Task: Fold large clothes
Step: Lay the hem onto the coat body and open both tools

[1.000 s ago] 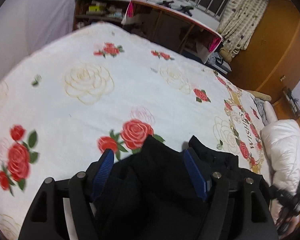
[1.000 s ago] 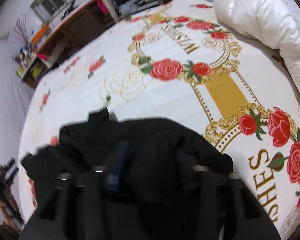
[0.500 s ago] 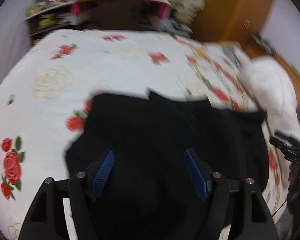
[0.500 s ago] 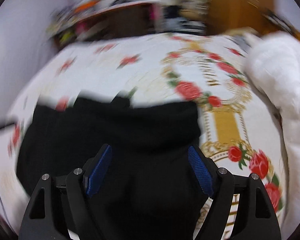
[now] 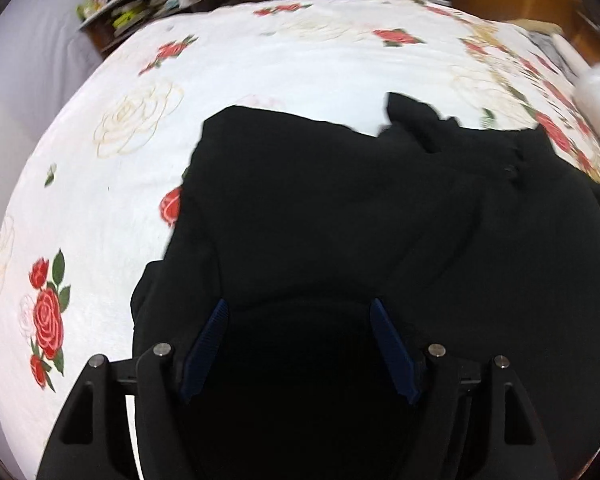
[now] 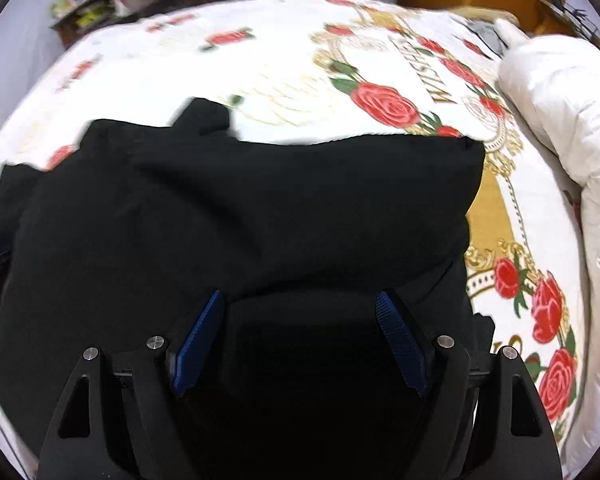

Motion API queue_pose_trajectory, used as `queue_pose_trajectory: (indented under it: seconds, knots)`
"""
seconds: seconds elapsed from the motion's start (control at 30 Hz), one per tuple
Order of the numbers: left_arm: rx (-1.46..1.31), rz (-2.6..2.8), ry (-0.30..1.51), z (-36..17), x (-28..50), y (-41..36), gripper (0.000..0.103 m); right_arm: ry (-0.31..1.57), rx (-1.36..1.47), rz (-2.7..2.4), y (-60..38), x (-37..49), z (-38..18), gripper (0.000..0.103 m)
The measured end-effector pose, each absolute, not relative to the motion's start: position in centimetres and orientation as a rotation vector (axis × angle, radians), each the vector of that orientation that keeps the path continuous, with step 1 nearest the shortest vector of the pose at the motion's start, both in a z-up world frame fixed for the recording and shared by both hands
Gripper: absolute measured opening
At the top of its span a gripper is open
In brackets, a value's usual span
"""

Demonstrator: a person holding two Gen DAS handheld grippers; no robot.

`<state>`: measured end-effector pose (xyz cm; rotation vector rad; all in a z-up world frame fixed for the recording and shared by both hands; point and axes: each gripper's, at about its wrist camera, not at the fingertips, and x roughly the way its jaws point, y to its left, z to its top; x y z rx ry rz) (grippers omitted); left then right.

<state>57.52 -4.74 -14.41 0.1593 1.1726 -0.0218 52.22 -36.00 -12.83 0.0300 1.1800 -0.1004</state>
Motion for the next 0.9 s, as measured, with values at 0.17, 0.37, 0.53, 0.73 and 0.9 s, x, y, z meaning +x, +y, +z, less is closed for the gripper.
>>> queue_pose_trajectory:
  seconds: [0.17,0.37,0.53,0.73,0.9]
  knots:
    - [0.174,0.006,1.15,-15.2,58.0,-4.5,0.076,1.241,0.047,-0.166,-36.7,54.7,-14.5,0.08]
    - [0.117,0.039,1.169,-15.7,58.7,-3.6,0.076,1.285,0.06,-0.187,-37.3,55.5,-15.4,0.084]
    - [0.062,0.014,1.158,-12.9,57.9,-2.3,0.075,1.224,0.078,-0.167,-37.6,53.7,-12.5,0.084]
    - [0.029,-0.008,1.089,-9.3,54.4,0.3,0.074,1.085,0.076,-0.12,-38.6,48.1,-7.5,0.084]
    - [0.039,-0.169,1.069,-9.8,51.3,-1.5,0.074,1.038,0.016,0.022,-36.2,44.2,-7.1,0.084]
